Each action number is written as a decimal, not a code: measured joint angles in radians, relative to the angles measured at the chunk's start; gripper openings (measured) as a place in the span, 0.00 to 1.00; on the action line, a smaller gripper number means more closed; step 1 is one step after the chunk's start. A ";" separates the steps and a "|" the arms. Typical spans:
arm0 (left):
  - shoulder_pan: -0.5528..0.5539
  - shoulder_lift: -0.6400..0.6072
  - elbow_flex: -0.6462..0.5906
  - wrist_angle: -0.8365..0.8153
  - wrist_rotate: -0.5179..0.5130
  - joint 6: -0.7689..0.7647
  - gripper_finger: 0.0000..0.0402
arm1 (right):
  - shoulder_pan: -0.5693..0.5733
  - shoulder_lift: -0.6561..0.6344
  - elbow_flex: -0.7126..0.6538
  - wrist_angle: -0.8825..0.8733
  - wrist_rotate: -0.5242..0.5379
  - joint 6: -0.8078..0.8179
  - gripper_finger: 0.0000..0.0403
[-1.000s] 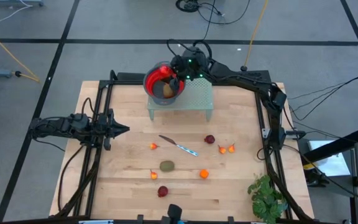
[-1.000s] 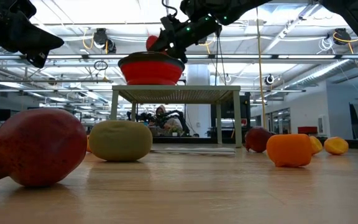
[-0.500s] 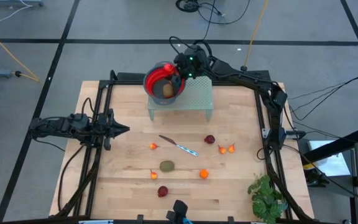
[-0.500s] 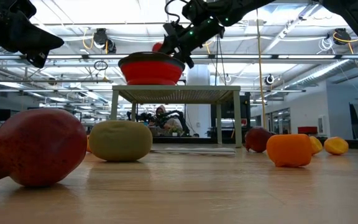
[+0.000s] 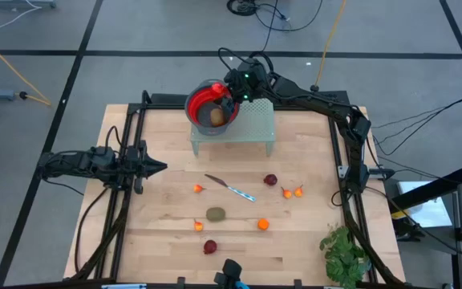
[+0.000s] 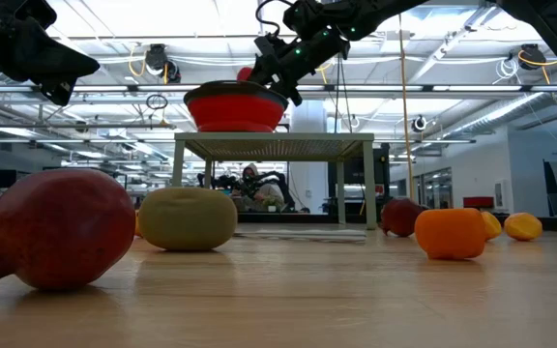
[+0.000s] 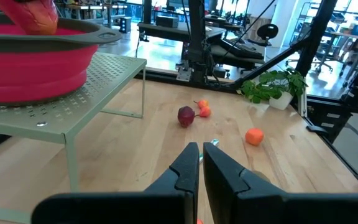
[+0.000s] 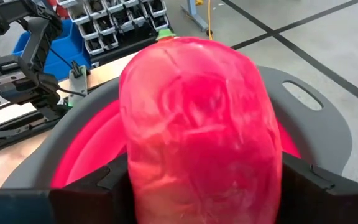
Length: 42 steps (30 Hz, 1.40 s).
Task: Pick & Place Fruit
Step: Put the mango into the red strainer bowl, then put the kiwi into the red strainer bowl
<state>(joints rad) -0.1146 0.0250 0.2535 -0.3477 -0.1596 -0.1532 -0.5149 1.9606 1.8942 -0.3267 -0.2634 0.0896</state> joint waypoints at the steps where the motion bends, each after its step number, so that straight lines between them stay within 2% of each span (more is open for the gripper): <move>1: 0.000 0.000 0.000 0.000 0.000 0.000 0.05 | 0.001 0.000 0.000 0.000 0.000 -0.001 0.65; 13: 0.000 0.000 0.000 0.000 0.000 0.014 0.05 | 0.005 0.000 0.000 0.001 0.002 -0.023 0.75; 30: 0.000 0.000 0.000 0.000 0.000 0.020 0.05 | 0.007 -0.002 0.000 0.081 0.027 -0.031 0.76; 35: 0.000 0.000 0.000 0.000 0.000 0.020 0.05 | 0.039 -0.054 -0.002 -0.006 0.028 -0.078 0.66; 42: 0.000 0.000 0.000 0.002 0.000 0.019 0.05 | 0.136 -0.143 -0.035 -0.074 0.031 -0.161 0.36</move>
<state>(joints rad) -0.1143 0.0250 0.2535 -0.3461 -0.1593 -0.1341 -0.3792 1.8180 1.8592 -0.4009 -0.2321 -0.0716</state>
